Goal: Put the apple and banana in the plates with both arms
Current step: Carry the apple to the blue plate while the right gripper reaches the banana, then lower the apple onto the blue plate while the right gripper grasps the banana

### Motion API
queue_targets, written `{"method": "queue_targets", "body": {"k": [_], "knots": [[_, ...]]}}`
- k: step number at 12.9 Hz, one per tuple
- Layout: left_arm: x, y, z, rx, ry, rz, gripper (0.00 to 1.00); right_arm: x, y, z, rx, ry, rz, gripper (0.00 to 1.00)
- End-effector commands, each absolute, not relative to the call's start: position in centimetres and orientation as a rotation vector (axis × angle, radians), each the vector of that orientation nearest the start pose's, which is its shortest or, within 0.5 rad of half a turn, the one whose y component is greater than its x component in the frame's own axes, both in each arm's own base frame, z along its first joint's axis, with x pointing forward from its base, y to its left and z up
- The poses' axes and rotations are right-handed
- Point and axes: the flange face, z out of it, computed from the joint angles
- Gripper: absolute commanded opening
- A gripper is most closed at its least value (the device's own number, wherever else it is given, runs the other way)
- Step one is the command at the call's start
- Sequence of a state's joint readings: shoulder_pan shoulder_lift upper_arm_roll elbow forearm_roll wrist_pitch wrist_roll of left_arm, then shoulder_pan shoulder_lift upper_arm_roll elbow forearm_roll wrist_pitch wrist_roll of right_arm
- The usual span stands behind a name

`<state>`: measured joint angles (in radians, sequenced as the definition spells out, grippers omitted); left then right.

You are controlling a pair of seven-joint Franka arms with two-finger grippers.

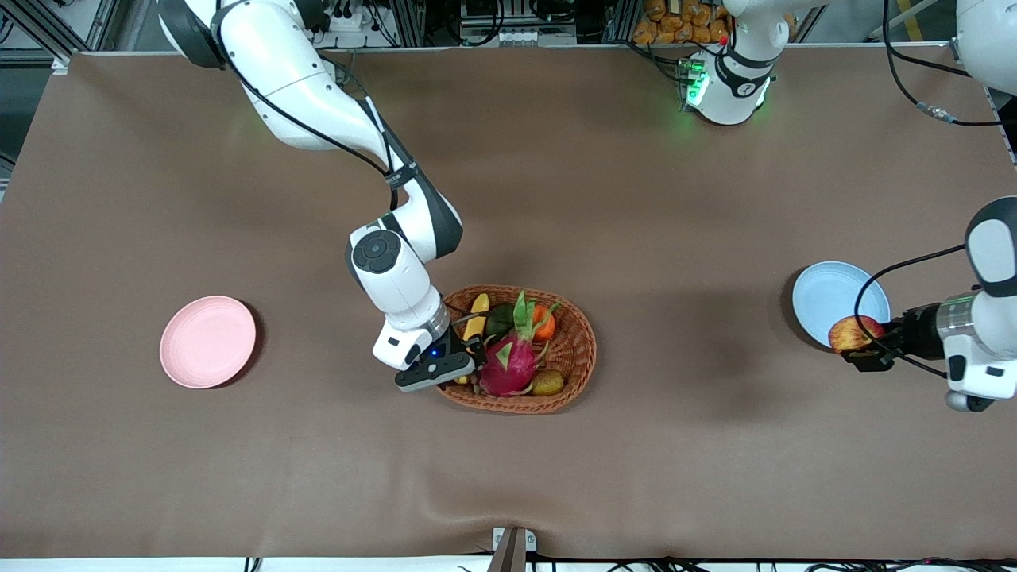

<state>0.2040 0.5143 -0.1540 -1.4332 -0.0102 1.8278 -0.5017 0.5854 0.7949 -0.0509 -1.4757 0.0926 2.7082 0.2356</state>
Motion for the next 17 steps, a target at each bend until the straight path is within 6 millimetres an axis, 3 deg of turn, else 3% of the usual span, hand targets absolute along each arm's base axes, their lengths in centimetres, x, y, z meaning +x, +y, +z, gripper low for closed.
{"method": "queue_targets", "body": {"k": [1, 3, 7, 9, 10, 11, 13, 15, 17], "knots": [[67.7, 5.2, 37.6, -3.075, -0.780, 0.185, 0.00, 65.0, 39.0, 24.9, -2.875, -0.367, -0.594, 0.54], [67.5, 5.1, 36.3, -3.100, -0.696, 0.184, 0.00, 65.0, 39.0, 25.0, -2.874, -0.367, -0.596, 0.50], [66.2, 4.6, 31.0, -3.099, -0.679, 0.207, 0.00, 65.0, 39.0, 25.0, -2.875, -0.371, -0.597, 0.42], [66.2, 4.9, 28.9, -3.071, -0.643, 0.216, 0.00, 64.9, 39.0, 25.1, -2.874, -0.373, -0.596, 0.17], [65.9, 5.6, 28.3, -3.046, -0.650, 0.225, 0.00, 64.9, 39.0, 25.1, -2.874, -0.375, -0.597, 0.04], [65.6, 6.6, 28.3, -3.032, -0.668, 0.234, 0.00, 64.9, 39.1, 25.1, -2.875, -0.378, -0.594, 0.00], [64.9, 10.3, 28.1, -3.017, -0.732, 0.251, 0.00, 64.6, 39.3, 24.9, -2.880, -0.379, -0.579, 0.00], [63.9, 11.7, 26.7, -3.004, -0.771, 0.299, 0.00, 64.4, 39.6, 25.4, -2.875, -0.384, -0.581, 0.00], [62.2, 14.2, 25.2, -2.985, -0.830, 0.355, 0.00, 64.2, 40.1, 27.9, -2.856, -0.397, -0.608, 0.00]]}}
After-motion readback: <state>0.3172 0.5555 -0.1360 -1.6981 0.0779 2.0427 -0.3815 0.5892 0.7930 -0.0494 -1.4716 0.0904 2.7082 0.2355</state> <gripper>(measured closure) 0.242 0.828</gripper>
